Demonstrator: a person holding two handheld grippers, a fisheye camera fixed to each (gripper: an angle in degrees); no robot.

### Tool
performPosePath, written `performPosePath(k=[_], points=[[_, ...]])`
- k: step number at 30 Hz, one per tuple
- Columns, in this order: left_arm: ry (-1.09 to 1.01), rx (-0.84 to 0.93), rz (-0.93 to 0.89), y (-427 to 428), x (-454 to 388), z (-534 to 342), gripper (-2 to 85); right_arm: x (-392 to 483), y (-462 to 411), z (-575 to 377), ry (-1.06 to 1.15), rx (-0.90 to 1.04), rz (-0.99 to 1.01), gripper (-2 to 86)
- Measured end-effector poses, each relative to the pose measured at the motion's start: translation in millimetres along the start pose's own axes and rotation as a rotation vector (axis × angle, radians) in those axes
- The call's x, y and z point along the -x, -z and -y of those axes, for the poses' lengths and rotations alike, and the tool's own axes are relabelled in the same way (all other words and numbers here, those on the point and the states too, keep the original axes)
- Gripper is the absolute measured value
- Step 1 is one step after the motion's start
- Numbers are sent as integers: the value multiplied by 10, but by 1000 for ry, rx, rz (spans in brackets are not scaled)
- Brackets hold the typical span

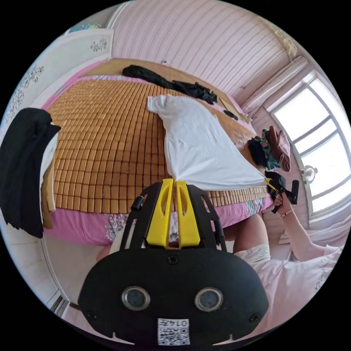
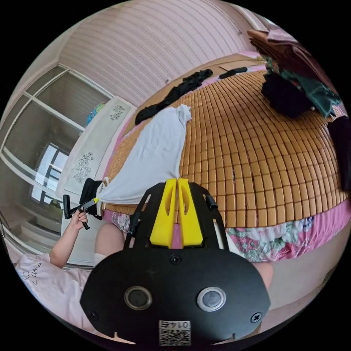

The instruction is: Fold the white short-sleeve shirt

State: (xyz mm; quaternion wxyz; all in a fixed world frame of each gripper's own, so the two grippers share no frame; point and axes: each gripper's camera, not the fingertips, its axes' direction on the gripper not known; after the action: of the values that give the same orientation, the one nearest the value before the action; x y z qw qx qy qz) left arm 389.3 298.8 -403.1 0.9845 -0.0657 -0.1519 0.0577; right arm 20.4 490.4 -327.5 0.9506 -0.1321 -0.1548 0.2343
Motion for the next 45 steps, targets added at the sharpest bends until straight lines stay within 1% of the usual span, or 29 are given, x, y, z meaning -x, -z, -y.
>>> performPosePath(k=[3, 8, 11, 17, 24, 27, 32, 37, 40, 42, 45], points=[[-1, 82, 25, -294, 38, -153, -9, -132, -145, -150, -43, 61, -3, 1], [-68, 183, 88, -538, -16, -394, -9, -107, -254, -317, 3, 162, -57, 1], [-112, 208, 104, -572, -65, -524, -9, -73, -266, -402, 11, 195, -66, 2], [-132, 258, 78, -625, -58, -819, -8, 37, -306, -530, 35, 276, -84, 2], [-137, 250, 57, -697, -35, -1059, -5, 312, -440, -682, 111, 351, -185, 5], [-135, 262, 46, -749, -61, -1131, -1, 386, -454, -714, 100, 357, -189, 7], [-58, 208, 56, -701, 9, -1380, 20, 464, -439, -812, 70, 382, -235, 10], [-32, 127, 53, -465, 81, -1649, 23, 628, -329, -957, 64, 321, -256, 11], [-62, 60, 92, -303, 44, -1813, 19, 909, -237, -1081, 165, 219, -312, 12], [-109, 26, 113, -222, -38, -1900, 13, 1195, -200, -1212, 291, 138, -393, 17], [-176, -24, 115, -130, -204, -2013, 6, 1437, -225, -1337, 355, 87, -511, 37]])
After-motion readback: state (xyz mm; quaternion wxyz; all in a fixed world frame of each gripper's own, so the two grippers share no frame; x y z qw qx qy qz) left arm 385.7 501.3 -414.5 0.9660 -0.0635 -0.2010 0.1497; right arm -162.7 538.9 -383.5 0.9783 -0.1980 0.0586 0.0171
